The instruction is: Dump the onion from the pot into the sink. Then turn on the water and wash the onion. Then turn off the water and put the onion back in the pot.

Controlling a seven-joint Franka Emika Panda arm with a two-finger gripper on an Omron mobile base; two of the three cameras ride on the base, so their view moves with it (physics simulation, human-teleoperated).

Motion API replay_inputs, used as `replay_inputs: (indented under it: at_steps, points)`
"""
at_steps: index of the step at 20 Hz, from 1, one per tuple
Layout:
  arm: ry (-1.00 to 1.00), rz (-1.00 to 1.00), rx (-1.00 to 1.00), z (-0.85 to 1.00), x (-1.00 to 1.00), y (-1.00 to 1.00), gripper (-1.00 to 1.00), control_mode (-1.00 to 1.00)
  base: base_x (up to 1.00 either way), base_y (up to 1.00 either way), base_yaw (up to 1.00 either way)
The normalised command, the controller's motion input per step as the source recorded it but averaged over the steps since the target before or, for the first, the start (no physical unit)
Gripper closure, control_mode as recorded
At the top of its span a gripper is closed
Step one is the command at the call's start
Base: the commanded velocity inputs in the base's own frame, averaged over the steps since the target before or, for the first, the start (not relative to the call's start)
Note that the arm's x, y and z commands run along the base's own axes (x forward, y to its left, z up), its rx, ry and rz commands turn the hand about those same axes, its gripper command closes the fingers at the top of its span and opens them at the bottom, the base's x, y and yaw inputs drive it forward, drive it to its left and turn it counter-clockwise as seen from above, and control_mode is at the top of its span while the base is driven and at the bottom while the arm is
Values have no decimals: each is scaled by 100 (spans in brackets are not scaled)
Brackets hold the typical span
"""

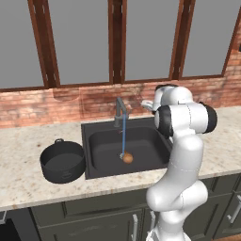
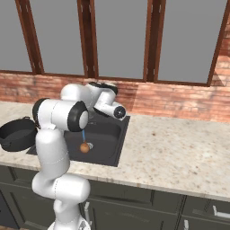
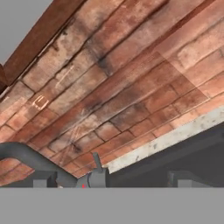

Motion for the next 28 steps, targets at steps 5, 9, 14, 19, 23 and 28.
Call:
replay_inputs:
  at_steps: [5,9,14,19,23,28]
  points:
    - [11,5,0,-7,0,-1,-100,-100,0,0,0]
    - [5,4,-2,-33,0,0,-100,-100,0,0,0]
    - [0,3,-3,-37,0,2,-100,-100,0,0,0]
    - [0,2,-2,-28,2,0,-100,-100,0,0,0]
    - [0,1,-2,-26,8,0,-100,-100,0,0,0]
    - [0,1,-1,-16,12,2,-100,-100,0,0,0]
